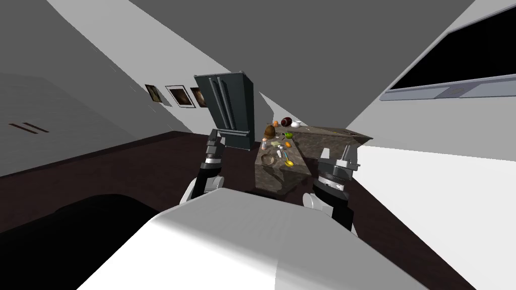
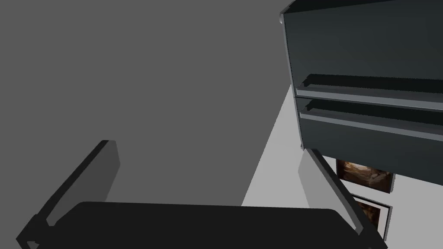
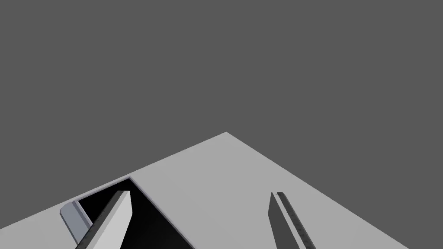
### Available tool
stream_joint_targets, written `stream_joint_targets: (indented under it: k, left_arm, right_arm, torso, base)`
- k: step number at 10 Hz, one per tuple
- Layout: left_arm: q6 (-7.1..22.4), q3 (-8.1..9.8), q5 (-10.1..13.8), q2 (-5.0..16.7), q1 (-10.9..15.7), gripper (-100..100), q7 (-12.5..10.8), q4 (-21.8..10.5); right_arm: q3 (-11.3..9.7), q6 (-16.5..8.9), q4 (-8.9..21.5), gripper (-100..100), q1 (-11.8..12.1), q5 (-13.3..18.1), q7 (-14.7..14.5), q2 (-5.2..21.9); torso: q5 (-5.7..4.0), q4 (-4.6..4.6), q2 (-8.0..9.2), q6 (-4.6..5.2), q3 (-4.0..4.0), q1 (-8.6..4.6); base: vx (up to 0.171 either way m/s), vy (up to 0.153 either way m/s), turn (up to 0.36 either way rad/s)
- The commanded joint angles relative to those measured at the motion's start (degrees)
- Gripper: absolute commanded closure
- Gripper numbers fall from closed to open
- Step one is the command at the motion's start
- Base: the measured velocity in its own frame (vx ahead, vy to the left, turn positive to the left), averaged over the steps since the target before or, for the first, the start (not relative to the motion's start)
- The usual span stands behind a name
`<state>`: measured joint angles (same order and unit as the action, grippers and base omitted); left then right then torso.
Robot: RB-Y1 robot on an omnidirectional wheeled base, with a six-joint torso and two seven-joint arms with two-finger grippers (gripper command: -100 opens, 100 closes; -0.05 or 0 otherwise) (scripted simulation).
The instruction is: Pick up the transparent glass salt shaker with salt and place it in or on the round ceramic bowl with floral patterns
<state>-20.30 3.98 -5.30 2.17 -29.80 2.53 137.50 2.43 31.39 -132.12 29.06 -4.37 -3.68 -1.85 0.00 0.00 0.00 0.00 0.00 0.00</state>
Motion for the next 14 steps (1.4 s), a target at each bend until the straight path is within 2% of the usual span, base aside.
stream_joint_targets:
  k: [1,4,7,10,11,13,14]
  left_arm:
    - [0.0,0.0,0.0,0.0,0.0,0,0.0,0.0]
    - [0.0,-0.01,0.0,0.0,0.0,0,0.0,0.0]
    - [0.0,-0.01,0.0,0.0,0.0,0,0.0,0.0]
    - [0.0,-0.02,0.0,0.0,0.0,0,0.0,0.0]
    - [0.0,-0.02,0.0,0.0,0.0,0,0.0,0.0]
    - [0.0,-0.01,0.0,0.0,0.0,0,0.0,0.0]
    - [0.0,-0.01,0.0,0.0,0.0,0,0.0,0.0]
  right_arm:
    - [0.0,0.6,-0.1,-100,-0.2,-0.5,-0.3,2.2]
    - [-0.2,2.7,-0.2,-100,-0.9,-1.9,-1.2,7.2]
    - [-0.7,5.7,0.7,-100,-1.7,-3.6,-2.6,12.4]
    - [-1.1,9.0,3.3,-100,-2.7,-5.1,-4.0,17.7]
    - [-1.1,9.0,3.3,-100,-2.7,-5.1,-4.0,18.3]
    - [-1.4,11.1,6.1,-100,-3.3,-5.7,-5.0,22.2]
    - [-1.4,11.1,6.1,-100,-3.3,-5.7,-5.0,22.8]
  torso:
    - [0.0,0.0,0.0,0.0,0.0,0.0]
    - [0.07,0.01,0.06,0.0,0.04,0.32]
    - [0.14,0.01,0.06,-0.01,0.04,0.6]
    - [0.2,-0.02,-0.09,0.0,-0.05,0.88]
    - [0.21,-0.04,-0.22,0.0,-0.12,0.91]
    - [0.13,-0.03,-0.12,0.0,-0.07,0.56]
    - [0.15,-0.03,-0.15,0.01,-0.09,0.67]
  base:
    - [-0.003,0.024,-0.042]
    - [-0.015,0.094,-0.074]
    - [-0.017,0.159,-0.104]
    - [0.03,0.228,-0.134]
    - [0.037,0.158,-0.054]
    - [0.014,0.162,-0.114]
    - [0.027,0.146,-0.055]
